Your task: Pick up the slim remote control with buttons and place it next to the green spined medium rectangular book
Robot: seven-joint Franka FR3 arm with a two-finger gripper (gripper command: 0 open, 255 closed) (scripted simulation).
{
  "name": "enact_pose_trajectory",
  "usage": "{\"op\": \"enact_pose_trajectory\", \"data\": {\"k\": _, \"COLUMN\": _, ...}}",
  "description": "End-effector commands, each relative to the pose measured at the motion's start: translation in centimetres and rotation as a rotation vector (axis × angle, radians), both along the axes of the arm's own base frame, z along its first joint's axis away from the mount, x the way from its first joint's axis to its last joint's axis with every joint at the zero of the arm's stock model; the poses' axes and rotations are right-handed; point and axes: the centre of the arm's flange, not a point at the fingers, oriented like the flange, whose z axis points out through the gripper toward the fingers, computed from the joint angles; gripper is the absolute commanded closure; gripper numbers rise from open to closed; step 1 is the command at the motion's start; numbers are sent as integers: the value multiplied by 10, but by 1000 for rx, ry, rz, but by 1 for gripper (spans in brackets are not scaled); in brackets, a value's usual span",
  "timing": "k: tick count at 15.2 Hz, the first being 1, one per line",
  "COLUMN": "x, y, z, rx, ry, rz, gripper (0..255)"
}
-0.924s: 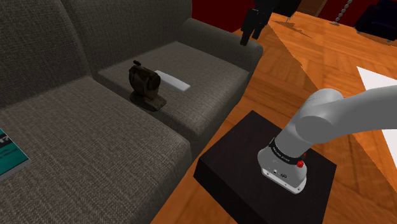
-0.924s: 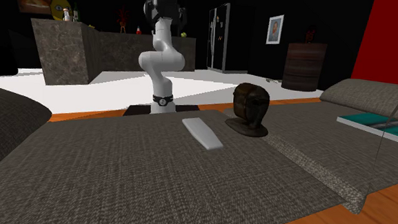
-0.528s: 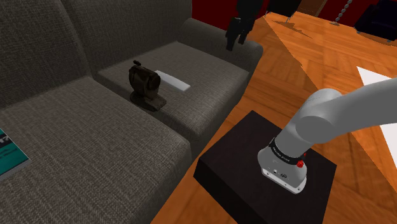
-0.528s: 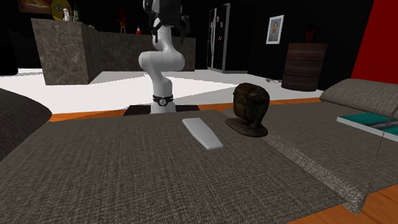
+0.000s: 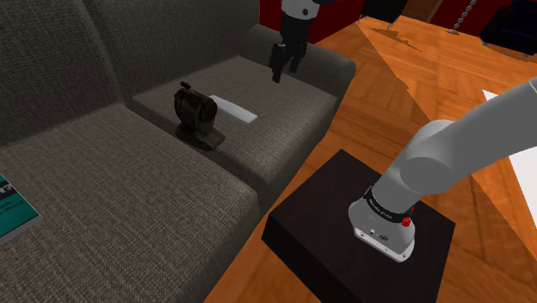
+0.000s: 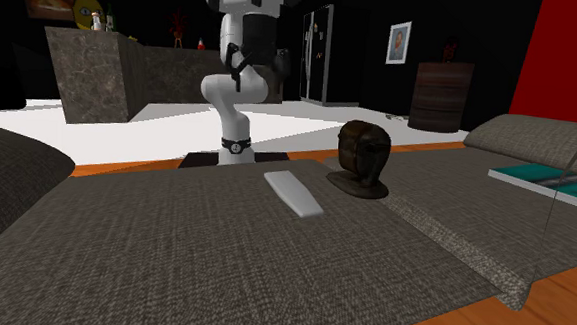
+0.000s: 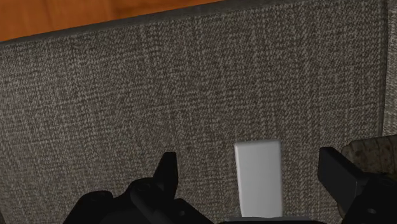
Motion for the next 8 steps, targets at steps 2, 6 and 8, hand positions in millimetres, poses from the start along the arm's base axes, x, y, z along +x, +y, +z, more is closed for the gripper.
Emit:
{"op": "enact_pose_trajectory", "data": {"k": 2, "x": 29, "y": 9, "z": -24, "rx": 3, "ry": 3, "rz": 12, "gripper": 0}}
{"op": "enact_pose_trajectory", "data": {"k": 6, "x": 68, "y": 23, "z": -57, "rx": 6, "ry": 8, "rz": 27, "gripper": 0}}
{"op": "enact_pose_trajectory", "data": {"k": 8, "x": 88, "y": 30, "z": -73, "rx": 7, "ry": 10, "rz": 35, "gripper": 0}}
